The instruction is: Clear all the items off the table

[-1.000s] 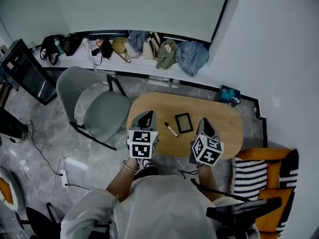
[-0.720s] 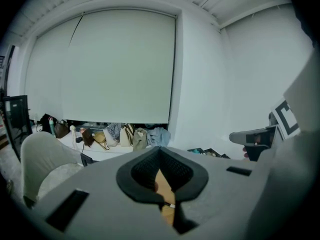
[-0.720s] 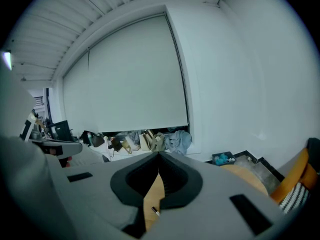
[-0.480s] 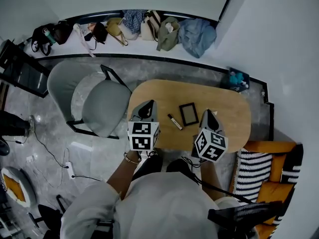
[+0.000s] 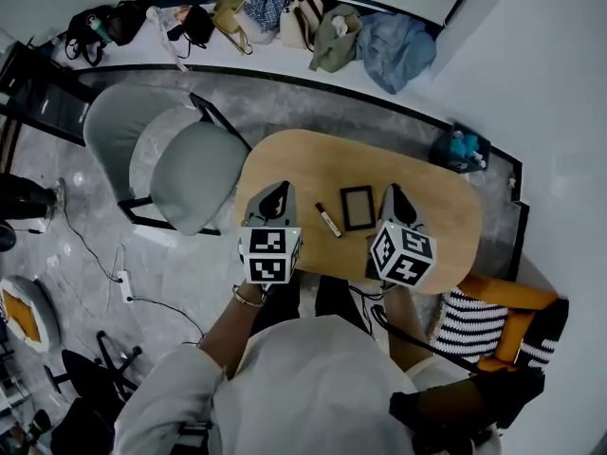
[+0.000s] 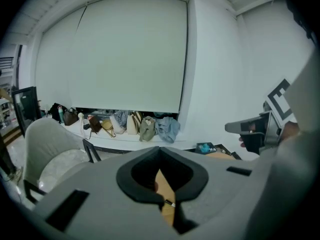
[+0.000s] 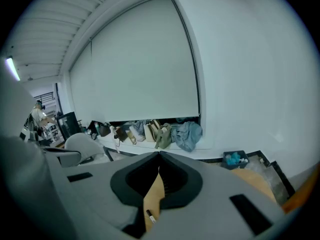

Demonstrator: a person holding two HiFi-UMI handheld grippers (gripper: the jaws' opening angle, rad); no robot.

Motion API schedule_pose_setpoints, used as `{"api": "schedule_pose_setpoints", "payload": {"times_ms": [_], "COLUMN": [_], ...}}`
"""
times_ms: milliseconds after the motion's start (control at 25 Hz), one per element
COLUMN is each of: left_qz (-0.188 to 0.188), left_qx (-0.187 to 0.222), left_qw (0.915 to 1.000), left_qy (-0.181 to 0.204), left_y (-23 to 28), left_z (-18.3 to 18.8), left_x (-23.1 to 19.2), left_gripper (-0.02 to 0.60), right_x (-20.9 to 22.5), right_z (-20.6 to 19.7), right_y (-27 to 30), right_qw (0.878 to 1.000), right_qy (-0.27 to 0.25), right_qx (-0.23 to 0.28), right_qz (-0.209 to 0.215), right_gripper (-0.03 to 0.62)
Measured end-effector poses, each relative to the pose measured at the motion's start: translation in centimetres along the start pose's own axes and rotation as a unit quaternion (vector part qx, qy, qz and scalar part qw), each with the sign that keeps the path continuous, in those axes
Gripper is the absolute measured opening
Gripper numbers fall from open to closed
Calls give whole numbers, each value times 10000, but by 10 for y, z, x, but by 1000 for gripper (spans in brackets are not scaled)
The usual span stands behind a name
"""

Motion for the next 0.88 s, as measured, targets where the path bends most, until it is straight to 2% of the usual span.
{"api": "schedule_pose_setpoints", "payload": {"times_ms": [280, 480, 680, 880], "left_qz": [141, 32, -197, -97], "left_qx": [-225, -516, -1157, -1676], "left_qw": [9996, 9986, 9930, 9858], "left_qy": [-84, -86, -111, -101], "left_y": [14, 28, 76, 110], "left_z": [-23, -51, -111, -197], "left_x": [-11, 0, 27, 33], "left_gripper": [3, 3, 3, 3], "right_x": [-6, 12, 54, 79], "right_z": [-11, -40, -99, -179], "right_y": [15, 20, 45, 66], "right_qw": [9994, 9991, 9965, 9913], "right_qy": [-225, -184, 82, 338], "right_qx": [-118, -306, -830, -1271], "right_qz": [230, 217, 91, -67], "right_gripper": [25, 25, 24, 25]}}
Point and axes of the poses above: the fingertips, and each gripper's own axes: y forward along the fingers, x to its right, z out of its top, the point moved 3 cm from there along -y, backward along the fingers, and after that the axes turned 8 degrees about z, right-handed, at the moved point
